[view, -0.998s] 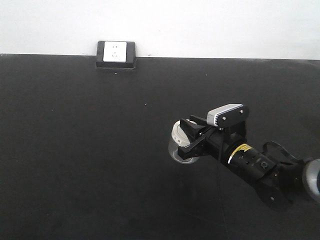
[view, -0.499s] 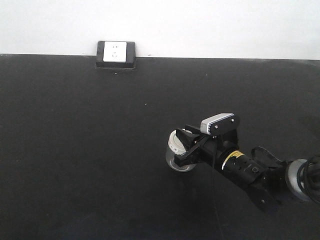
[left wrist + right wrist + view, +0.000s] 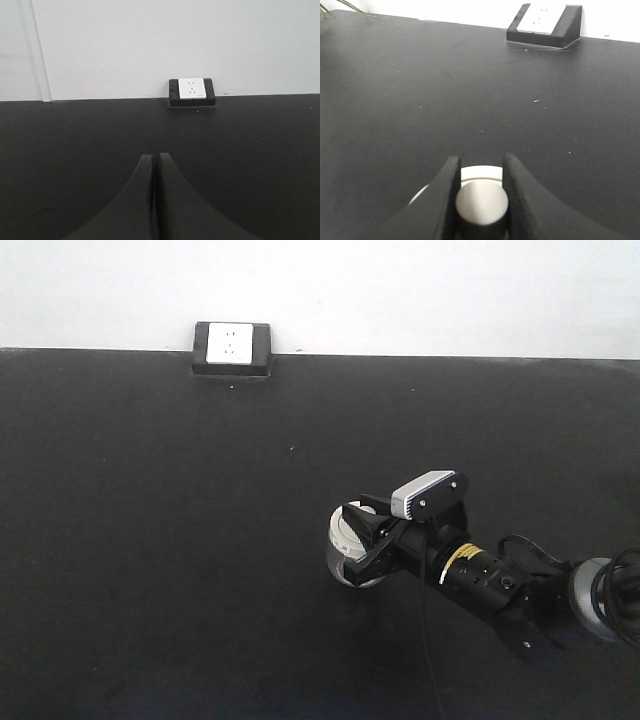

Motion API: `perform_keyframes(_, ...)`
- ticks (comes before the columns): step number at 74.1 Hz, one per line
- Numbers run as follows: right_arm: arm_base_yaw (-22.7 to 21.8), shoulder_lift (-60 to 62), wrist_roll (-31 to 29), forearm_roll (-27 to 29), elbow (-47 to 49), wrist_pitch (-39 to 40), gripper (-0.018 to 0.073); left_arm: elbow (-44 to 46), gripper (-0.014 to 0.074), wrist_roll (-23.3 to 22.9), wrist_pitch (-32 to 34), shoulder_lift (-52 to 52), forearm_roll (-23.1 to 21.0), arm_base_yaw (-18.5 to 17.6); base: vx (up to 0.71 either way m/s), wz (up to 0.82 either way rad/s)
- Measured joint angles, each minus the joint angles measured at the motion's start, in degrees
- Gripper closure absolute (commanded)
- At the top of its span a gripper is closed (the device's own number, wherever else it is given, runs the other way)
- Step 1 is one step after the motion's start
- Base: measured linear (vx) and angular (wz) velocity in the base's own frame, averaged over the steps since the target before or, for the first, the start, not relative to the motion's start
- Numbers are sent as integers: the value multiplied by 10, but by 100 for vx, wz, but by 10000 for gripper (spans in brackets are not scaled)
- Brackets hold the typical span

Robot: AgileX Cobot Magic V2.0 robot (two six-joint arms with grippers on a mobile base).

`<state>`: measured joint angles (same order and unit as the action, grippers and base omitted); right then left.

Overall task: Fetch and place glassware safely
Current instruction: 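Extend the right gripper with the jar over the countertop, then lower the jar onto the countertop and open the right gripper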

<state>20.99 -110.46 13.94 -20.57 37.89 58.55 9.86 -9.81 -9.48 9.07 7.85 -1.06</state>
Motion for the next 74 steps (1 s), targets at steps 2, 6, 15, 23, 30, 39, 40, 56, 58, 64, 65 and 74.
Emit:
perform_keyframes(2,0,0,0,-1,0,-1,307,0,603,0,0,0,0,0,0,0)
perform_keyframes(6,0,0,0,-6,0,-2,274,0,603,0,0,0,0,0,0,0)
perform_keyframes(15,0,0,2,-9,0,-3,216,0,603,0,0,0,0,0,0,0)
perform_keyframes(23,0,0,2,-10,0,-3,179,0,603,0,0,0,0,0,0,0)
perform_keyframes(30,0,0,2,-12,0,-3,162,0,603,0,0,0,0,0,0,0)
perform_keyframes(39,0,4,4,-12,0,-7,160,0,603,0,0,0,0,0,0,0)
perform_keyframes(40,0,5,5,-12,0,-9,160,0,603,0,0,0,0,0,0,0)
perform_keyframes(56,0,52,7,-13,0,-62,160,0,603,0,0,0,0,0,0,0)
perform_keyframes(58,0,60,7,-13,-1,-70,160,0,603,0,0,0,0,0,0,0)
perform_keyframes(64,0,90,13,-13,-1,-97,162,0,603,0,0,0,0,0,0,0)
perform_keyframes(65,0,97,15,-13,-1,-103,162,0,603,0,0,0,0,0,0,0)
perform_keyframes(74,0,157,41,-13,-1,-168,167,0,603,0,0,0,0,0,0,0)
